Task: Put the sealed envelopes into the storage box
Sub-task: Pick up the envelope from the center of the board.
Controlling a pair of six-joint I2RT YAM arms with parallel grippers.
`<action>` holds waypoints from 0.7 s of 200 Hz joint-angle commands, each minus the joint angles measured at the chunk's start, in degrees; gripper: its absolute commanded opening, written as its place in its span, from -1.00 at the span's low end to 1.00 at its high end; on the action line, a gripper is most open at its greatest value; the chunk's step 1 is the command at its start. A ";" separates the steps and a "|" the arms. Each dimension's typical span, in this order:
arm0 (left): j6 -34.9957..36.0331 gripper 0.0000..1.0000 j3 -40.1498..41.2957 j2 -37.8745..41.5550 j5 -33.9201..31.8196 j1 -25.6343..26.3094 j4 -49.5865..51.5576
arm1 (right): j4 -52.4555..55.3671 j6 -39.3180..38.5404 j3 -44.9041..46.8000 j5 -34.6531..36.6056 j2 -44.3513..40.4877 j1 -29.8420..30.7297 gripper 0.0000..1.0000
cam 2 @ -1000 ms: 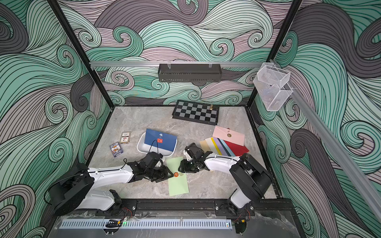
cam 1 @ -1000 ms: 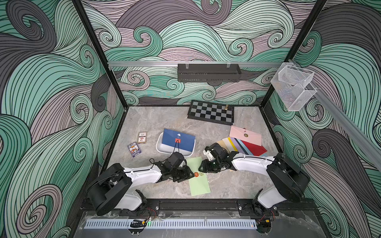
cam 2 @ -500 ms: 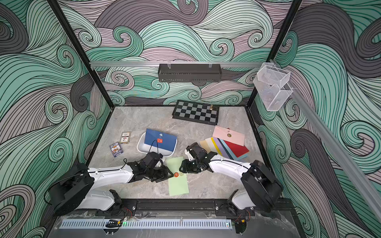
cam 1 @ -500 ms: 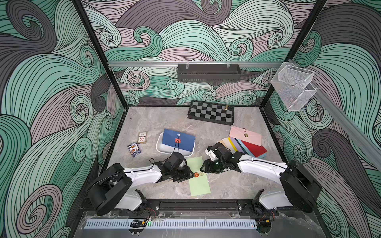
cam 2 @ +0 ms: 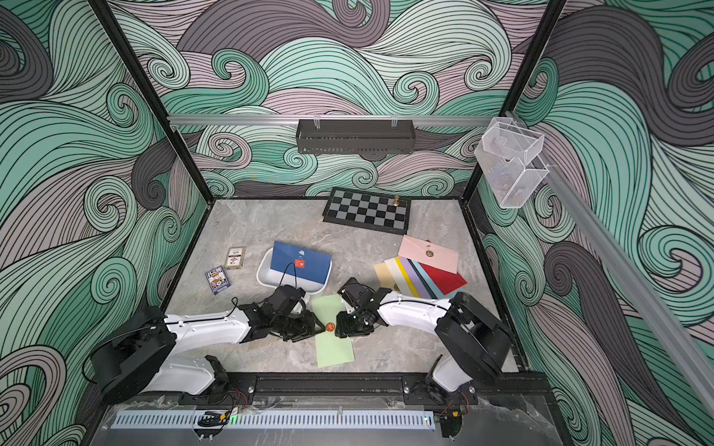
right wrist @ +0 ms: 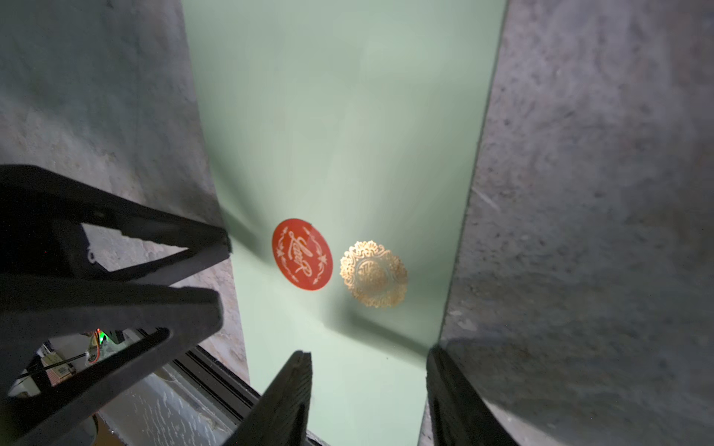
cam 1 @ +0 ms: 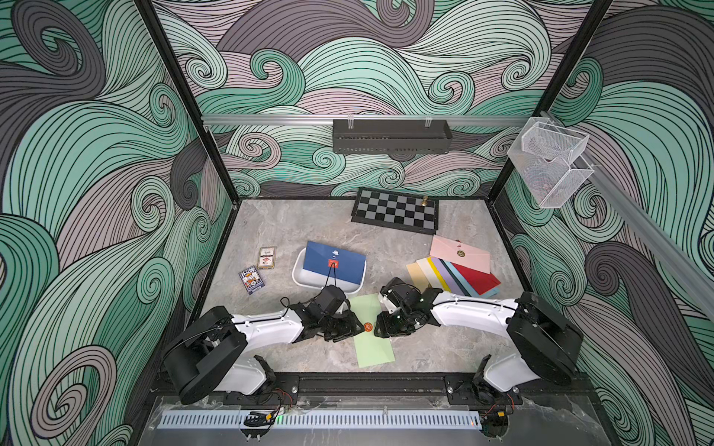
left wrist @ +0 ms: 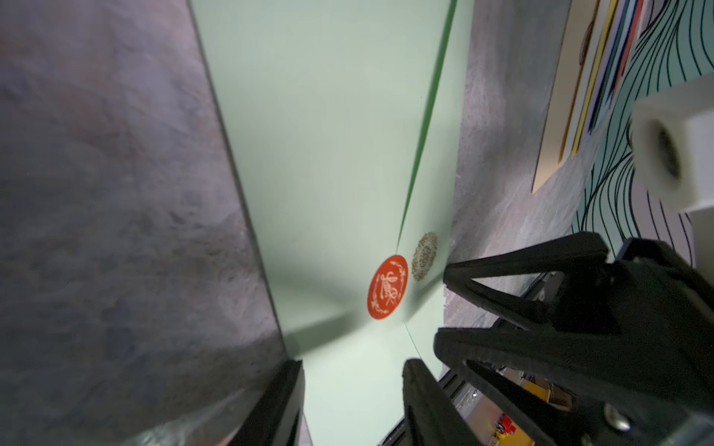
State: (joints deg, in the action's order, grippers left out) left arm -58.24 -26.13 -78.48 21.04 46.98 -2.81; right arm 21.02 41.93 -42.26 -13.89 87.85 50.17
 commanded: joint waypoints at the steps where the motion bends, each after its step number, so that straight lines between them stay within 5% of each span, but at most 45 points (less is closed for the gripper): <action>1: -0.25 -0.08 1.52 -0.40 -1.79 0.57 3.95 | -3.99 2.80 1.95 -2.84 1.93 0.54 0.05; 140: -0.39 -0.07 1.91 -0.20 -1.45 0.66 3.38 | -24.49 12.38 8.21 -15.61 -1.45 -3.92 0.08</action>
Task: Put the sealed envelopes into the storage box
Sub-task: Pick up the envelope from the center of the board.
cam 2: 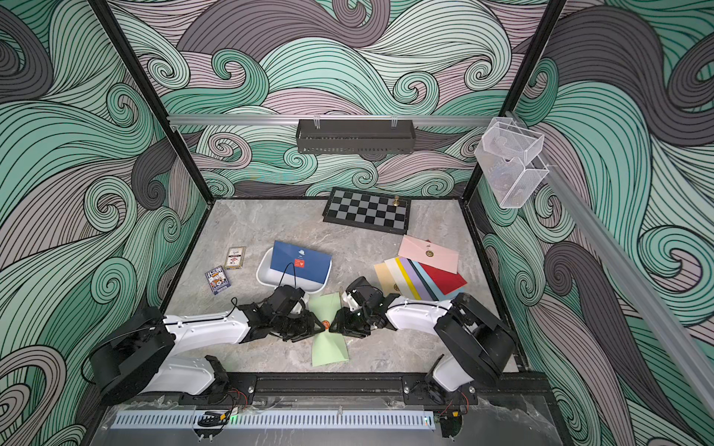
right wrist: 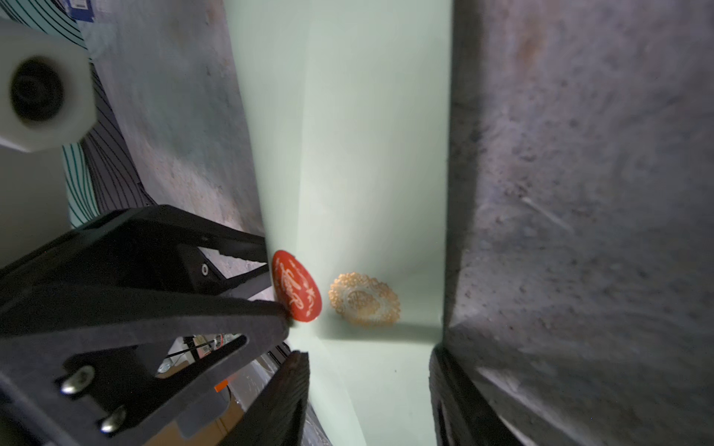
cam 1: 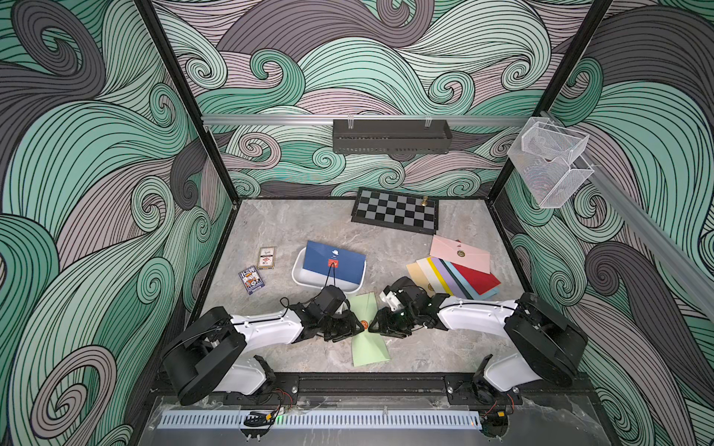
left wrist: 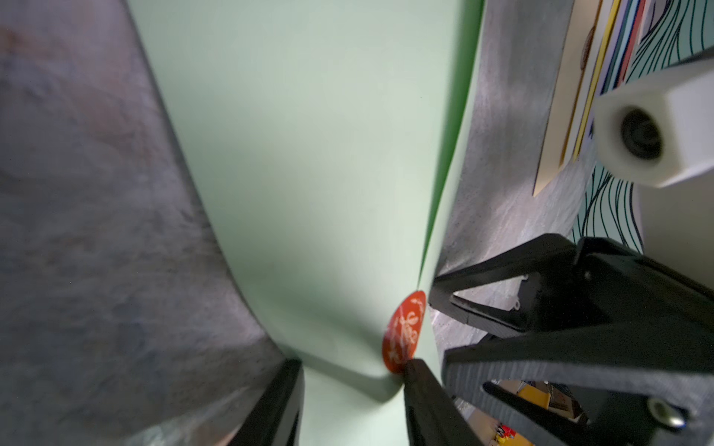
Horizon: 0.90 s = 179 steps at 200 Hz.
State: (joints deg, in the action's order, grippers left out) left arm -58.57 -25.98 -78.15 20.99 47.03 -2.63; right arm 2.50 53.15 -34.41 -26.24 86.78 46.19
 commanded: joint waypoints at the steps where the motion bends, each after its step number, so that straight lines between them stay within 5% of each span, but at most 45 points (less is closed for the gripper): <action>1: -0.06 -0.07 1.78 -0.52 -1.40 0.66 3.18 | -6.00 1.17 0.34 -3.28 -0.43 0.05 0.08; 67: -0.97 -0.07 3.47 3.59 -2.35 0.75 4.32 | 4.40 -6.43 -1.01 0.00 -4.19 -3.92 0.08; 106: 0.05 -0.07 1.55 2.10 -1.75 1.18 4.51 | 19.63 -14.47 -3.93 11.70 -8.34 -5.05 0.09; 179: 1.61 -0.07 -3.47 -6.19 -0.20 5.76 2.98 | 26.18 -11.49 3.67 11.83 -13.53 -5.33 0.10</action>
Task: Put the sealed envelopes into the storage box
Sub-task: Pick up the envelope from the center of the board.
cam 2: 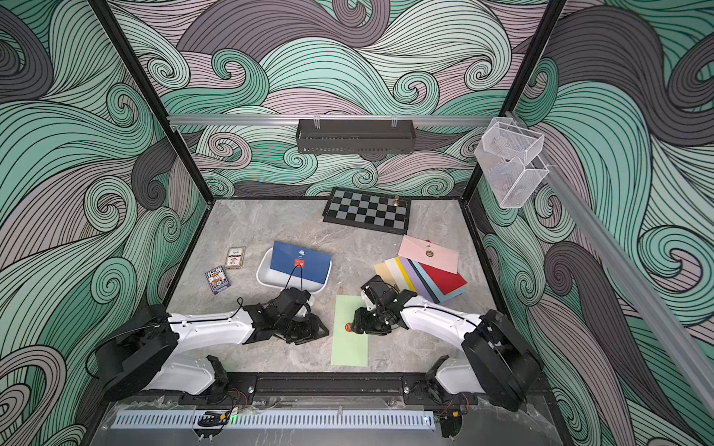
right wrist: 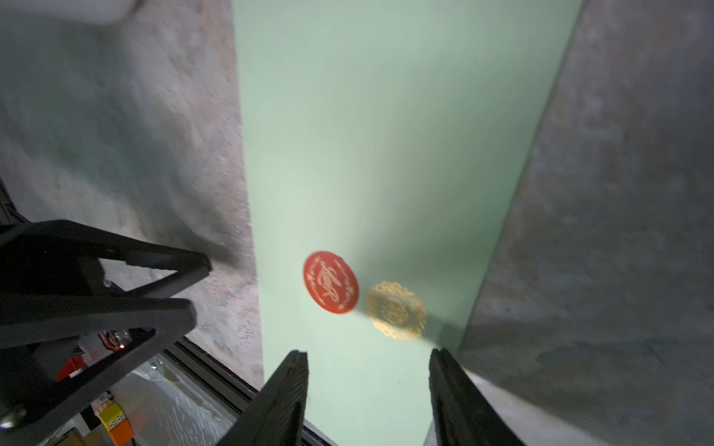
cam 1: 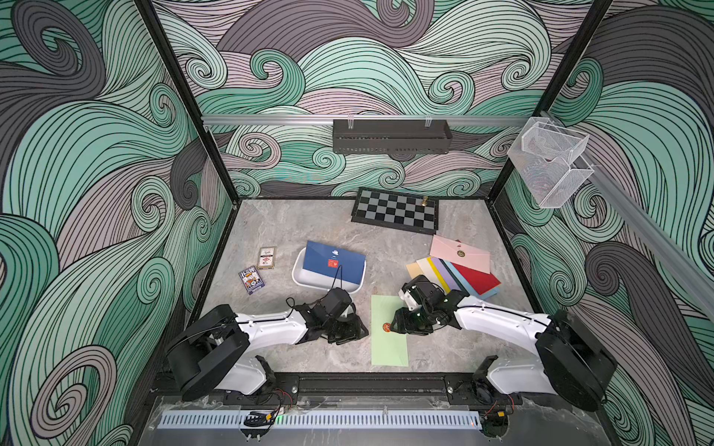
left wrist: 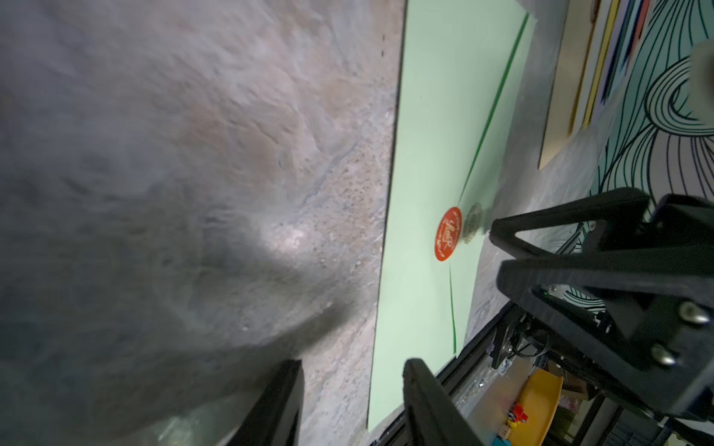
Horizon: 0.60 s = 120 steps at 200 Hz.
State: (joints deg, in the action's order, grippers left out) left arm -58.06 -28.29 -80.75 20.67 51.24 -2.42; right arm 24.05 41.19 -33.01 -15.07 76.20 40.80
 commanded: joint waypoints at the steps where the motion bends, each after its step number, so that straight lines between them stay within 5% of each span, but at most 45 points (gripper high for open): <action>1: 1.11 -0.07 -1.24 -3.74 0.23 1.56 2.76 | 4.70 0.47 2.30 0.66 -3.01 0.07 0.10; 49: -0.24 -0.13 -3.71 -8.45 1.59 5.59 1.67 | 5.06 0.65 3.88 -2.33 -3.35 0.16 0.13; 120: -3.09 -0.14 -1.07 -5.25 0.14 7.03 1.88 | -9.59 3.60 0.77 -10.96 5.60 0.07 0.13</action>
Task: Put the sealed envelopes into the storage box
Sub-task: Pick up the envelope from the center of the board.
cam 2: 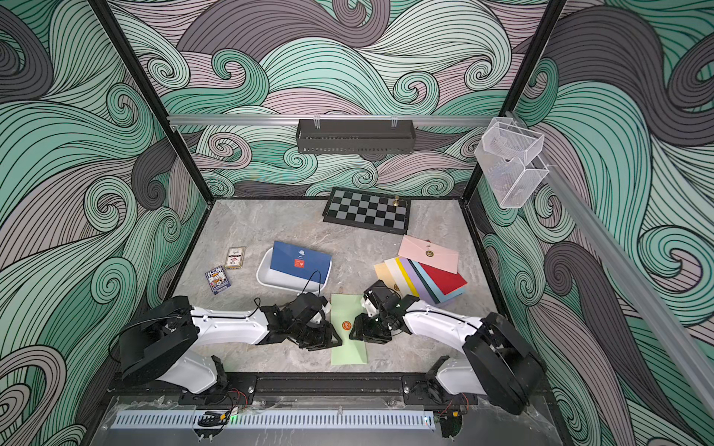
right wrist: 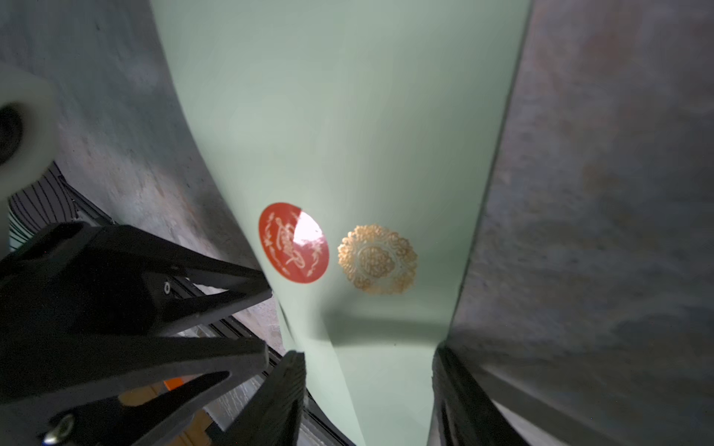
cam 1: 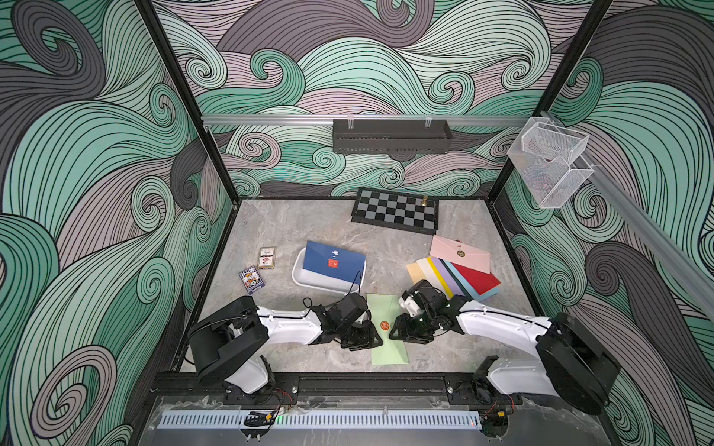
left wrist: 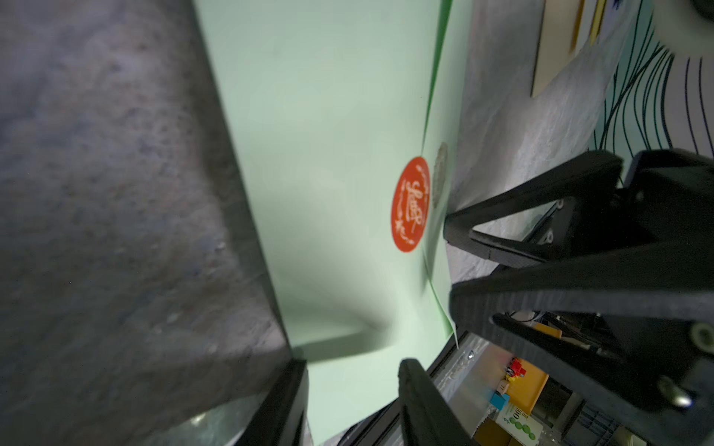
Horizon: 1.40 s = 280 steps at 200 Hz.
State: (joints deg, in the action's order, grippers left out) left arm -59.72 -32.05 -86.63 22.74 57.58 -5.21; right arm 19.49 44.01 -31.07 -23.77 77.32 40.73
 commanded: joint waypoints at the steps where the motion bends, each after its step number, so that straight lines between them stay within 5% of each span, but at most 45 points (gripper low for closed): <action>1: -1.48 -0.14 2.78 0.74 -2.01 0.69 4.72 | -5.00 0.75 -1.27 -2.25 4.59 0.14 0.13; 77: -3.06 -0.13 4.01 0.96 -2.09 0.80 1.81 | -3.44 -3.68 -4.97 -2.33 6.01 -2.25 0.15; 135: -3.62 -0.12 3.27 -1.37 -0.36 1.73 -1.83 | 9.52 -7.36 -2.35 5.32 -4.43 -6.52 0.17; 224: 0.24 -0.12 -17.42 -19.24 3.07 4.87 0.49 | 18.57 -4.21 5.40 11.08 -19.61 -14.07 0.20; 280: 11.69 -0.04 -24.18 -11.98 -2.32 2.92 14.25 | 14.88 -6.10 4.97 7.89 -17.68 -20.26 0.21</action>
State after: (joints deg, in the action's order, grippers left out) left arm -55.96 -52.42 -103.46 24.75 61.89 -2.09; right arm 35.88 39.03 -26.06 -14.31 58.26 22.39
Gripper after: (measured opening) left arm 0.476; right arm 0.606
